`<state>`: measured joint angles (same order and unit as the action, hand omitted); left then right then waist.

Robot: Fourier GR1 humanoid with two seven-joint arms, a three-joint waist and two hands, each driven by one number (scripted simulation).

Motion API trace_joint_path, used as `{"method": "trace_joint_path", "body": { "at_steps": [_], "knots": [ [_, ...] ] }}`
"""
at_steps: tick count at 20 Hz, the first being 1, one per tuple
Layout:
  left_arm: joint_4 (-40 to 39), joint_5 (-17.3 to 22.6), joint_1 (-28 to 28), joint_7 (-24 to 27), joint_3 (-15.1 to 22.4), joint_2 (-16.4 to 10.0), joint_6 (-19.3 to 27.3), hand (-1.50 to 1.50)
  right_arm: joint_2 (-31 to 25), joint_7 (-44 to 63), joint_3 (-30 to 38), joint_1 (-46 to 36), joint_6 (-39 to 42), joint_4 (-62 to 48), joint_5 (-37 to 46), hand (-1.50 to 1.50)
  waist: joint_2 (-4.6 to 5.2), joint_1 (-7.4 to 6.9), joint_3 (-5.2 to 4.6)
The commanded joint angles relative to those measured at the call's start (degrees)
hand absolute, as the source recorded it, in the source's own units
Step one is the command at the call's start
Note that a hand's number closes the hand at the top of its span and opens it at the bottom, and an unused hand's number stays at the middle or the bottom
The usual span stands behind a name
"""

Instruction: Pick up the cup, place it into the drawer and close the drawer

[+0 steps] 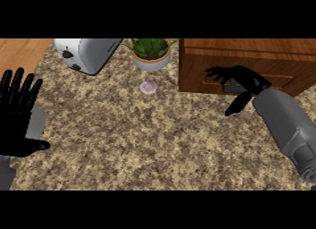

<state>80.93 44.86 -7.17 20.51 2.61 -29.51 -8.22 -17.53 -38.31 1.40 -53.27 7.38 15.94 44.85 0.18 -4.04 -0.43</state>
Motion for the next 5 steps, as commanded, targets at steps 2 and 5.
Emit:
{"method": "trace_joint_path", "body": {
  "at_steps": [2,5],
  "knots": [
    [-1.28,-1.73,-0.14,2.23,0.3,0.93,-0.95,-1.5,-4.57,3.62,2.43,-3.42,-2.82,-4.35,-0.12,-1.5,2.26,-1.21,0.62],
    [-1.83,-2.55,-2.01,1.63,1.02,2.08,0.63,-1.5,-3.17,3.08,2.26,-3.19,-3.98,-5.03,0.19,-1.5,2.36,-0.88,0.66]
  ]
}}
